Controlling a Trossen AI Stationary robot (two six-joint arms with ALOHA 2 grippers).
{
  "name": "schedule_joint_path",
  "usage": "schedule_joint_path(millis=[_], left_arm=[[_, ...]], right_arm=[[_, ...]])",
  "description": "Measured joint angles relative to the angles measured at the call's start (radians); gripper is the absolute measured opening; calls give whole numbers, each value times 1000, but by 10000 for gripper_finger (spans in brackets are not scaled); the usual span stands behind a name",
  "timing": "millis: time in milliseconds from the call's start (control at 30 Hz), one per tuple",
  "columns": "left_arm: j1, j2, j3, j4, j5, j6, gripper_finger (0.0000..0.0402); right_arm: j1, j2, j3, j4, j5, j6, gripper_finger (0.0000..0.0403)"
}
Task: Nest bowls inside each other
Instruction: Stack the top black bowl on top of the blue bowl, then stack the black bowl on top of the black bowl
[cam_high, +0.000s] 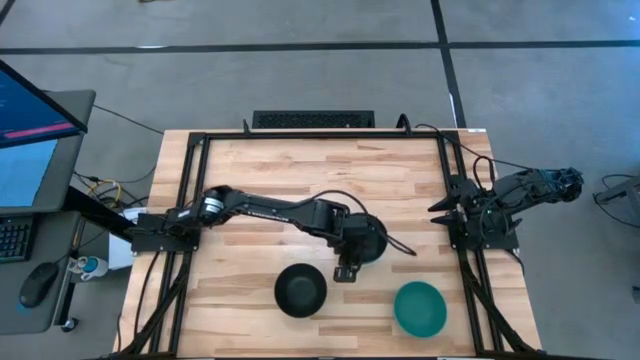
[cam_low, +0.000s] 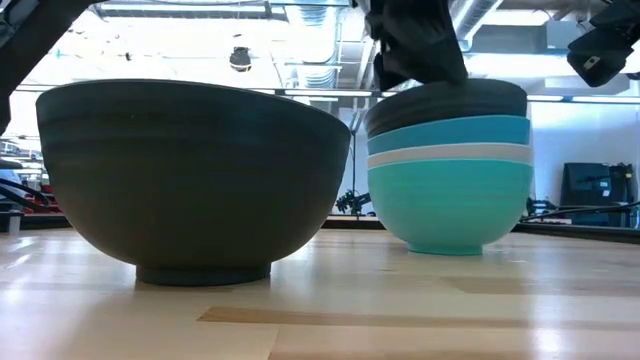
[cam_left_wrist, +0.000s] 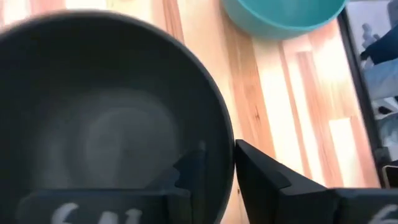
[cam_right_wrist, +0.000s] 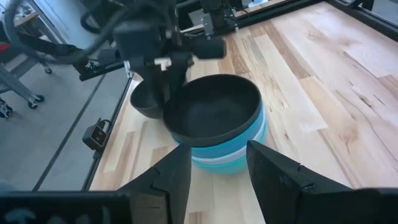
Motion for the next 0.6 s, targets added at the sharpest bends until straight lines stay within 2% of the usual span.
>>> schedule_joint_path(millis=[200, 400, 600], left_arm=[[15, -5, 1, 5, 29, -13, 100], [20, -20, 8, -1, 63, -13, 103], [23, -66, 50, -16, 52, -7, 103]], right_arm=[[0, 0, 0, 0, 7, 3, 177], [0, 0, 0, 0, 30, 4, 177], [0, -1, 0, 1, 30, 6, 177]])
